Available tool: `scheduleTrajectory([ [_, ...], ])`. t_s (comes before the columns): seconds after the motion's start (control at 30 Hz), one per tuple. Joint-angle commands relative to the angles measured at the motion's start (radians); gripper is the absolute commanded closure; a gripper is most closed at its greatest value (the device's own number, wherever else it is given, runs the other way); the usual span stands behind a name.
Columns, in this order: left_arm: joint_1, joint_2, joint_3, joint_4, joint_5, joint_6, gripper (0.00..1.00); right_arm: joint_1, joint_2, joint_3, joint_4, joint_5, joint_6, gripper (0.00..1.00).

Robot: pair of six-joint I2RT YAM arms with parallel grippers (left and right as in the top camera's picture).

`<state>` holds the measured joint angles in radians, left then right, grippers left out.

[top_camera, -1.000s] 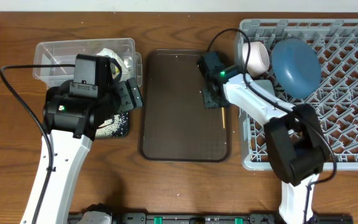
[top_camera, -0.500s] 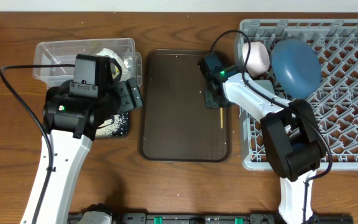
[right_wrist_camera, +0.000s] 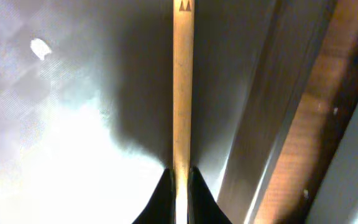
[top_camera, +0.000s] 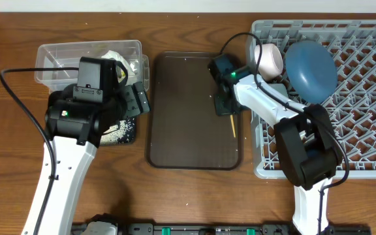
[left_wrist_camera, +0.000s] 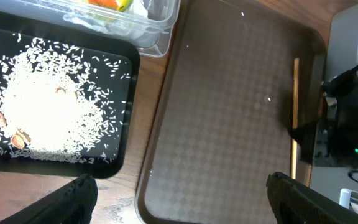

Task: Sort waste into correct bins and load items into the dishwasher rack
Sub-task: 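Grasp the second chopstick with the right gripper and lift it, then carry the second chopstick right and place it in the rack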

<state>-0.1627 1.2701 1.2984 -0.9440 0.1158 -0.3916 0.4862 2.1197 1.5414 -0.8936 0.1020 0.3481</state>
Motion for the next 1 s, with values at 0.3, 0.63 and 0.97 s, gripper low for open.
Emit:
scheduleTrajectory([
  [0.3, 0.005, 0.006, -0.005, -0.005, -0.013, 0.006, 0.10, -0.027, -0.285, 0.181, -0.300, 0.024, -0.087, 0.99],
  [0.63, 0.005, 0.006, -0.005, -0.005, -0.013, 0.006, 0.10, -0.087, -0.347, 0.100, -0.444, 0.105, -0.018, 0.99],
  [0.97, 0.005, 0.006, -0.005, -0.005, -0.013, 0.006, 0.10, -0.091, -0.347, -0.077, -0.338, 0.161, 0.012, 0.99],
])
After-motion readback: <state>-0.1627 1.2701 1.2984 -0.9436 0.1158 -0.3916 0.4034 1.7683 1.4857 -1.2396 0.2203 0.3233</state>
